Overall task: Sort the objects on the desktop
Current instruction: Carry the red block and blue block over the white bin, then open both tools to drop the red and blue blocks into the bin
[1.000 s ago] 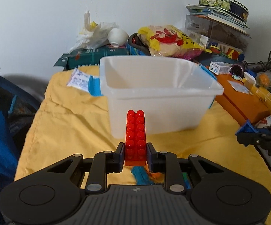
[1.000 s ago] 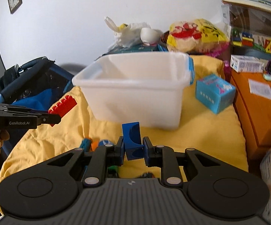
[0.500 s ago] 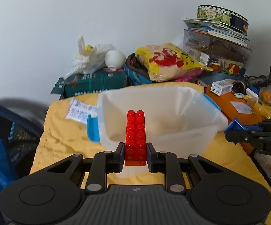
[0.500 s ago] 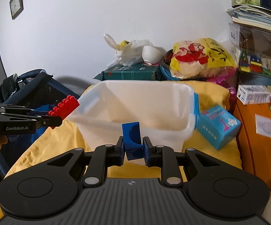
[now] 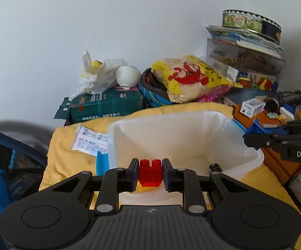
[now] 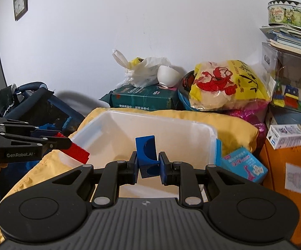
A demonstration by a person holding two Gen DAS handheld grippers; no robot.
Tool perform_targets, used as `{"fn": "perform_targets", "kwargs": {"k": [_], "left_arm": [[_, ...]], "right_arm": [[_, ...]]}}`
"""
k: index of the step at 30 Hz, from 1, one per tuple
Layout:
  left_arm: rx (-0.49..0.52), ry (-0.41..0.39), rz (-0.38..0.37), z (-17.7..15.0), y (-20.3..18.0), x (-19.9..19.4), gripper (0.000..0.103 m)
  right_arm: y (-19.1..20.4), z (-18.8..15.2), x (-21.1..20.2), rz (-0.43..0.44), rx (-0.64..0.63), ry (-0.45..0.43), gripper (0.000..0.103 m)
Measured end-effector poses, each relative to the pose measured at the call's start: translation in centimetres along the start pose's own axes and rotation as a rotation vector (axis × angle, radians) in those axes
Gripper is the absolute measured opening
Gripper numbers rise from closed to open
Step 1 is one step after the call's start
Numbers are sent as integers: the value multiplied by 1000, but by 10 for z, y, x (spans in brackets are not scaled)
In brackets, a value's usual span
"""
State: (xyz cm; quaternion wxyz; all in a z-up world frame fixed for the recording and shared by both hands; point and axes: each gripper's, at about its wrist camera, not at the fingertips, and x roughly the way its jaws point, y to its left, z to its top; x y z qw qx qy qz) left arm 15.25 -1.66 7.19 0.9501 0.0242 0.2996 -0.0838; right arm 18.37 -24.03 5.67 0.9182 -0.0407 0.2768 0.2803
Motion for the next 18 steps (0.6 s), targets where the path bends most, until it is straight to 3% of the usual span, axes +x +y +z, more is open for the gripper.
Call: {"fn": "perform_targets", "kwargs": {"k": [9,16,17,18], "left_arm": [[4,-11,-6,24,0,13,27],[21,26,2,33,-10,40,29],[17,35,7,33,-11,43,40],[11,42,18,33,-11,46,53]], "right_arm": [[-10,8,13,-6,4,6,23],[-21,10,44,-21,35,76,24],[-21,10,48,-25,34,87,25],[-22,10,52,-30,32,96,37]]}}
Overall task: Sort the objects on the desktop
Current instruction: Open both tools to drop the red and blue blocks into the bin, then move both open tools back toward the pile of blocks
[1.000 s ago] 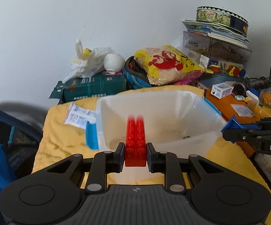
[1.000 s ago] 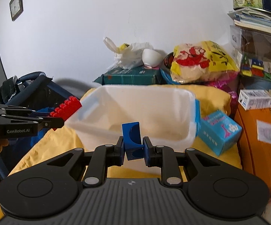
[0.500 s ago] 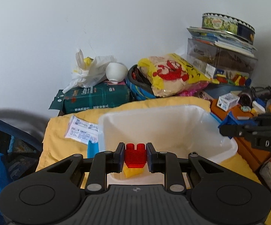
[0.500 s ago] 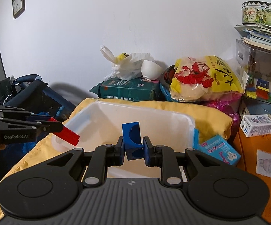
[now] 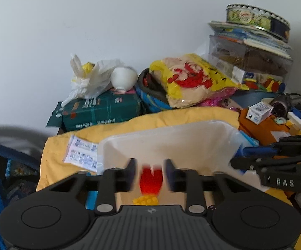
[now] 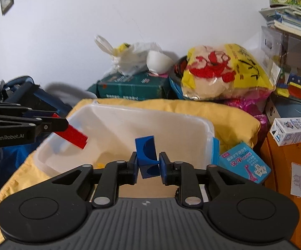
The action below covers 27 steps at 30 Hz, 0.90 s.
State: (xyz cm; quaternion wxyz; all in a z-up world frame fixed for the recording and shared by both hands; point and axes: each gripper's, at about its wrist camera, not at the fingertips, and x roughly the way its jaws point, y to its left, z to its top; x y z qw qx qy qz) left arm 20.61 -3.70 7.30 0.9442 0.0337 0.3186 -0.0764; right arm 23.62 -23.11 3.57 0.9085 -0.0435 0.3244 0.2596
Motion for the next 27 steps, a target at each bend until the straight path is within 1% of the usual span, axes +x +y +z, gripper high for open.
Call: {"fn": "perform_targets", "kwargs": {"k": [1,2,3,8,10,12,14,18,21,24,25,27], "left_arm": [[-8,-4,17,-1,0,0,57],[-14,-8,27,-2,0,0,61],[-18,-9,29,-4,1,-1,61],[5,-16,38,-23,4,-15,61],[-7,-20,38,-35,7,-26,61],[-37,-21,29,-52,10,-39,61],[-55,-5,15,-74,11,-50,61],[-60,45,16,-125,6,-71,61],[-74,102,-10,-161,-1,-84,61],[-65,160,-25,-190,-15,-89,61],[-63,188,-40,-199,-21,-89,61],[-60,215,-57,-213,-29,-89,61]], "right_arm": [[0,0,2,-5,-1,5,59],[0,0,2,-10,-5,-4,65],[1,-1,0,-8,-13,-13,67],[0,-5,-14,-6,-19,-33,67],[0,-10,-23,-4,-5,-46,67],[3,-24,-40,4,5,-62,67],[9,-44,-55,16,11,-64,67],[28,-98,-76,19,-32,2,67],[44,-142,-85,30,-63,74,64],[56,-178,-87,33,-74,149,52],[59,-187,-87,32,-65,168,50],[63,-199,-87,30,-57,187,47]]}}
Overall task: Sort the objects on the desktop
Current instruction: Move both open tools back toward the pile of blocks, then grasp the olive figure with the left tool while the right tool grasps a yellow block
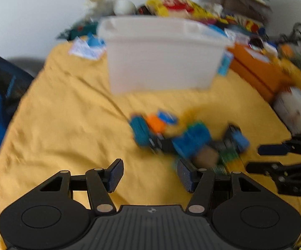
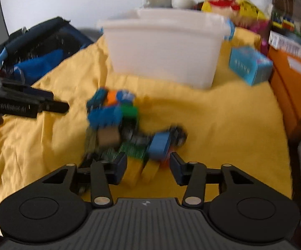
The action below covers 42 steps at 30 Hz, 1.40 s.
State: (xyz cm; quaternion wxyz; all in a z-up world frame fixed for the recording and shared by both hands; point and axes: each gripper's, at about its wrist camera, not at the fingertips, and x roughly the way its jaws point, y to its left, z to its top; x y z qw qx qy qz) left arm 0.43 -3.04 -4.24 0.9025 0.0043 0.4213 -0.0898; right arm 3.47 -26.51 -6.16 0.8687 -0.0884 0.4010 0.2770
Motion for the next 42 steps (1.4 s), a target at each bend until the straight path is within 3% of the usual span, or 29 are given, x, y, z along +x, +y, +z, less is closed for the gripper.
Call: {"fn": "perform_targets", "kwargs": {"k": [9,13,17,24,29,34,39,40,42], "left_arm": [[33,43,-62,-8,-30,18,60],[26,67,-45,-8,-34,28,60],[-18,77,-53,-7,-34,36,61],[37,59,-78,-8,-40,43,62],[51,46,-56,-10,-33,38,62],[54,41,11,-11,-23,34,62],[61,48,2,-8,-31,43,61],[66,38,-16,-7,-34,45,60],[88,35,-36,-6,-38,48,42]], "right_arm": [[23,-11,5,13,-28,20,42],[33,-15,11,-25,-46,19,42],[33,-16,20,-57,-26,27,42],[24,-20,23,-63,-21,21,39],[10,-23,16,-77,-2,24,39],[4,-29,13,-82,12,35,39],[5,-29,14,-78,18,33,39],[5,-29,15,-77,16,33,39],[7,-26,16,-70,14,33,39]]}}
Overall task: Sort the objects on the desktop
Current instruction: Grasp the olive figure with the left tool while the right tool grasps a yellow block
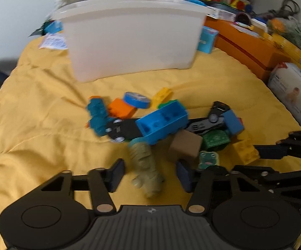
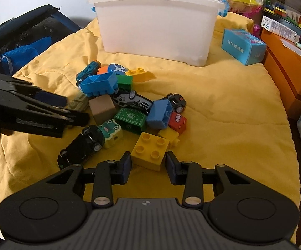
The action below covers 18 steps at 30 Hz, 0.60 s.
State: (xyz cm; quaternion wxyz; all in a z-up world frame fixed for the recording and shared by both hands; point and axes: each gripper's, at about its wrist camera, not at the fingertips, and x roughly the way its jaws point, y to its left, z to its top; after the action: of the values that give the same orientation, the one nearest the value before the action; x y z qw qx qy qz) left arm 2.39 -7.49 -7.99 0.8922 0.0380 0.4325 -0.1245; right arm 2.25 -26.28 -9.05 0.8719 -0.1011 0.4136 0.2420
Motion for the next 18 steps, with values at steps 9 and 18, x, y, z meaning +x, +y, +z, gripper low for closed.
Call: {"fn": "perform_targets", "kwargs": {"k": [9,18], "left_arm": [[0,-5,-9,-5,9,-7,29],[-32,-71,16,4,29,-43,29]], "right_arm": [[2,1,-4,8,-1,-9,40],[3,14,-23,17,-5,-87,39]]}}
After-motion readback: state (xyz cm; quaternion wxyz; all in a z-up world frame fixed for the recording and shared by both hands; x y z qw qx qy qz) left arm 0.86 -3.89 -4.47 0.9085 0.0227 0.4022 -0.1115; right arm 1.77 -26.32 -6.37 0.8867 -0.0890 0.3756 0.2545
